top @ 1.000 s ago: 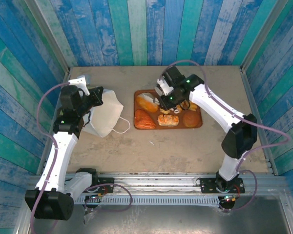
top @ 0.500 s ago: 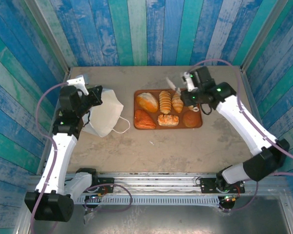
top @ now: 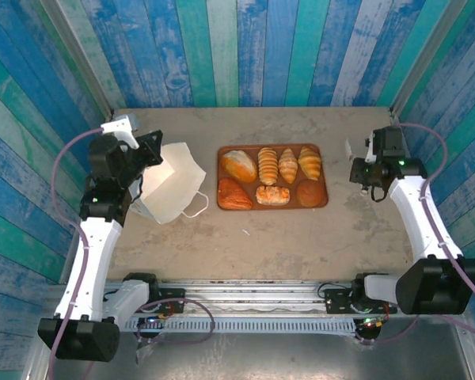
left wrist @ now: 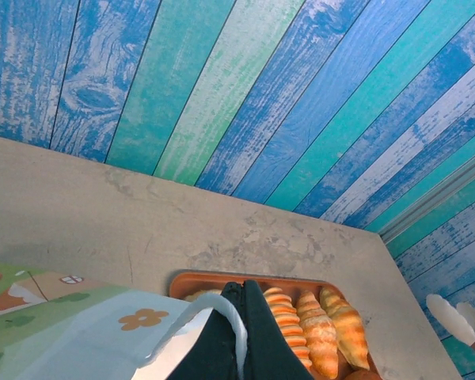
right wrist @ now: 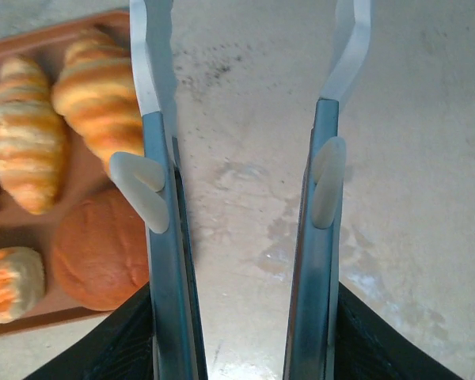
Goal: Take the fake bread out of the paper bag
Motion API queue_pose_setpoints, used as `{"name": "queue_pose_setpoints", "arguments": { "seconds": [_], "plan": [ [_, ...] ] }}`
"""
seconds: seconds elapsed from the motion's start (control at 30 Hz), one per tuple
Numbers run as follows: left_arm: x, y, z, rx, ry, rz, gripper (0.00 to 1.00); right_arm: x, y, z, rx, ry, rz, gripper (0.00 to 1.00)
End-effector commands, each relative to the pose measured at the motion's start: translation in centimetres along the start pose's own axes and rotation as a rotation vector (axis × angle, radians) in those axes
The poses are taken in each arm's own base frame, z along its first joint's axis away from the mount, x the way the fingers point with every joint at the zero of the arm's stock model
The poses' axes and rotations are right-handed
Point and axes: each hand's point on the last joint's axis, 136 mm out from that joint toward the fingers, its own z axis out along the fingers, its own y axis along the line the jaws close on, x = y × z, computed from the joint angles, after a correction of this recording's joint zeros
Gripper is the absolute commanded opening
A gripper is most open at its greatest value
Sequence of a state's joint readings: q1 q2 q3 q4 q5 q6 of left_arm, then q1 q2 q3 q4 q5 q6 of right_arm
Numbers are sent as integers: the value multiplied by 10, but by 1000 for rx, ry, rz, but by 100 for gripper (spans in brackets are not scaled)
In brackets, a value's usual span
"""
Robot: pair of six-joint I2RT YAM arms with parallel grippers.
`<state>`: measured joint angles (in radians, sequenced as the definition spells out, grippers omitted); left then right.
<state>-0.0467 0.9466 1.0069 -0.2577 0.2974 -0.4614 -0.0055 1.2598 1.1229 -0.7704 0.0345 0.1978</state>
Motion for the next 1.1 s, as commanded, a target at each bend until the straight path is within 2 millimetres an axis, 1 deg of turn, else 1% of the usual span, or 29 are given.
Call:
{"name": "queue_pose_setpoints", "arguments": {
  "seconds": [0.0,0.07,0.1,0.27,0.53,0.67,0.77,0.9,1.07],
  "plan": [
    [-17,-16,-11,39,-45,6,0,3,-23,14,-9,30,49,51],
    [-19,-17,-12,45,-46,4,0,7,-32,23,-13,62,74,51],
    [-19,-18,-12,48,-47,3,0,8,-33,27,-29,80,78,52],
    [-18,-17,-11,46,-49,4,0,12,-28,49,-78,151,76,52],
    [-18,-18,-11,53,-52,-1,0,5,-24,88,-112,218,68,52],
    [-18,-18,-13,52,-51,1,0,-1,-24,105,-116,226,62,53],
    [-17,-18,-13,52,-51,2,0,-3,-19,114,-142,249,51,53],
    [-18,-20,-13,61,-53,-2,0,2,-15,129,-157,290,42,55],
    [-19,-20,-13,63,-53,-1,0,19,-20,145,-117,366,29,56]
  ]
}}
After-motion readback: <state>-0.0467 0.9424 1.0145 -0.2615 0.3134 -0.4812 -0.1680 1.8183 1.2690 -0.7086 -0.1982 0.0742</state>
